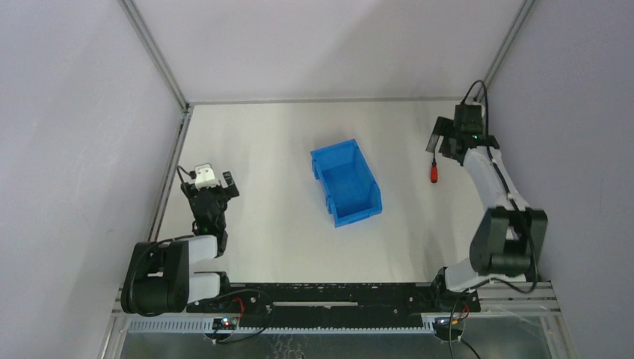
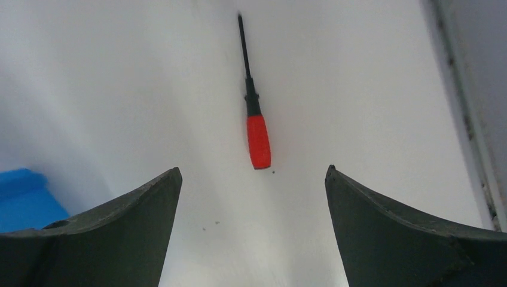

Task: Put the screwdriver in the bin

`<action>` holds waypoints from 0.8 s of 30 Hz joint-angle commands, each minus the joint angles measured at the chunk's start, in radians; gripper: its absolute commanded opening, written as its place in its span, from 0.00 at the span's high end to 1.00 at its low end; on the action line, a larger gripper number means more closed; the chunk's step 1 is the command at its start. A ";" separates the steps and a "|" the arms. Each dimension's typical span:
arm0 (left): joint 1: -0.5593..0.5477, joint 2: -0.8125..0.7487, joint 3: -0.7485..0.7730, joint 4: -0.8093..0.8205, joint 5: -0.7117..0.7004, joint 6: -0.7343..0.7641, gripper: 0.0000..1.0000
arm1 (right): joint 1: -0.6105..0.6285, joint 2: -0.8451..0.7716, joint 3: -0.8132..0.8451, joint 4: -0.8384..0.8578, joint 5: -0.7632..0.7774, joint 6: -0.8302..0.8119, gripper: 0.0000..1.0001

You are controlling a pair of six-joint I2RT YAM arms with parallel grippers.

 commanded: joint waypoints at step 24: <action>0.005 -0.007 0.032 0.067 0.010 0.009 0.00 | -0.052 0.584 0.203 -0.147 -0.115 -0.083 0.98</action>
